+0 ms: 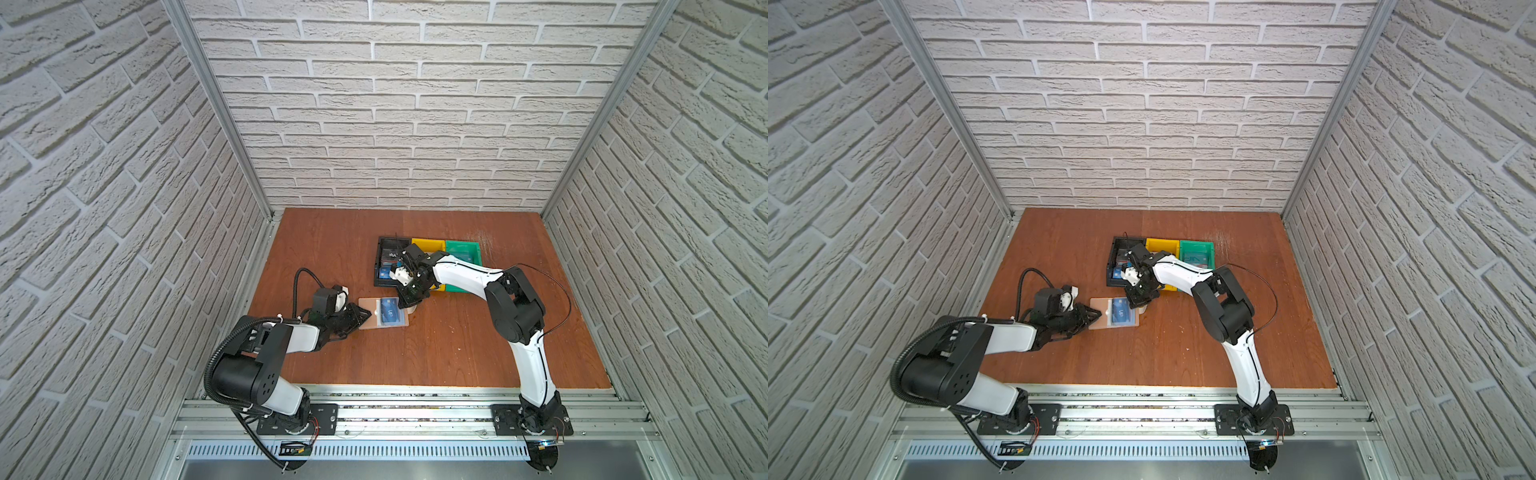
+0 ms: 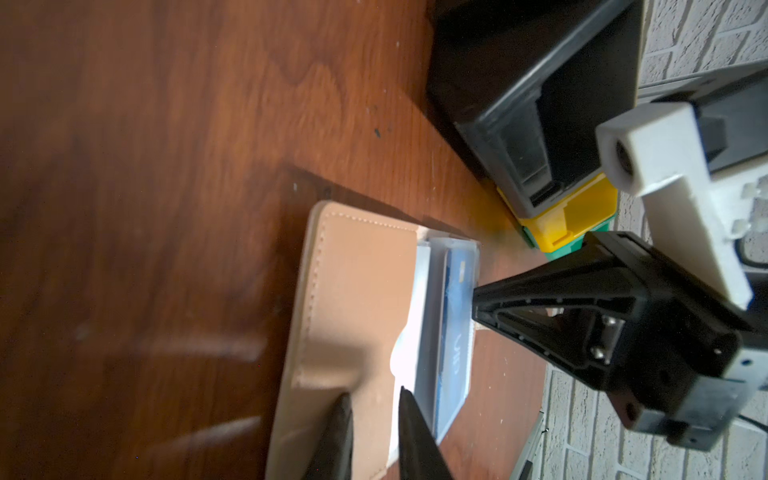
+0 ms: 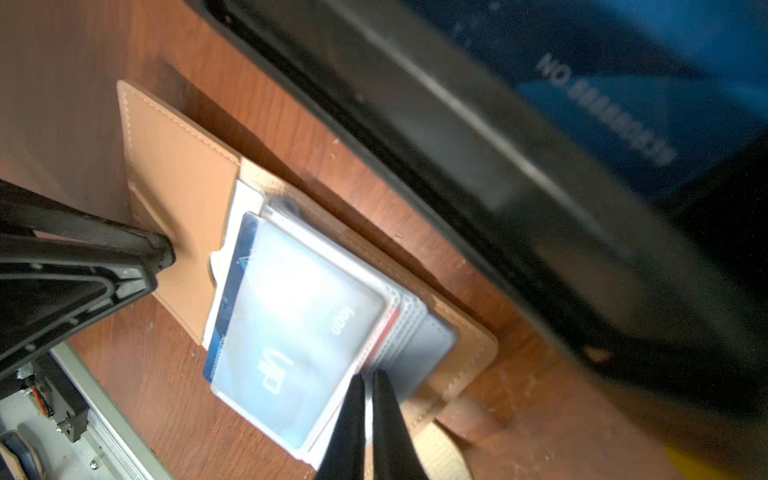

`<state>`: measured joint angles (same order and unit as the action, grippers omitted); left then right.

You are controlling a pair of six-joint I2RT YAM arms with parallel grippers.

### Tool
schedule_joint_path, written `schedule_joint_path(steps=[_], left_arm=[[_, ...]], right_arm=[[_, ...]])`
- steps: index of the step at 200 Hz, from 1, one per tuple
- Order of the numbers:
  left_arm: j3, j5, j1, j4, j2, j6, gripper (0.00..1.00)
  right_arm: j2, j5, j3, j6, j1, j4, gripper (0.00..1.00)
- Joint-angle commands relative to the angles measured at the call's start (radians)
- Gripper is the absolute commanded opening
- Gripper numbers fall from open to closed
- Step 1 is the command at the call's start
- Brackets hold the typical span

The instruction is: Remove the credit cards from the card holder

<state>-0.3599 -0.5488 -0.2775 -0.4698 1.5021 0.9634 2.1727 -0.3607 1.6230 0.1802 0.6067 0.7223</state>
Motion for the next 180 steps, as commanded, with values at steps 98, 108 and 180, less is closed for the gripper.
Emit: schedule_joint_path(steps=[98,108,180], left_arm=[[-0.095,-0.023,-0.051,-0.025,0.067,-0.004,0.24],[-0.11,-0.027,-0.058,-0.036,0.091,-0.001,0.23],[-0.061,-0.026,-0.063,-0.111,0.13,0.035,0.19]], right_arm=[[0.054,0.008,0.004,0.016,0.03,-0.002,0.09],[0.055,0.008,0.003,0.015,0.029,-0.003,0.09],[0.051,0.004,-0.003,0.008,0.027,0.003,0.09]])
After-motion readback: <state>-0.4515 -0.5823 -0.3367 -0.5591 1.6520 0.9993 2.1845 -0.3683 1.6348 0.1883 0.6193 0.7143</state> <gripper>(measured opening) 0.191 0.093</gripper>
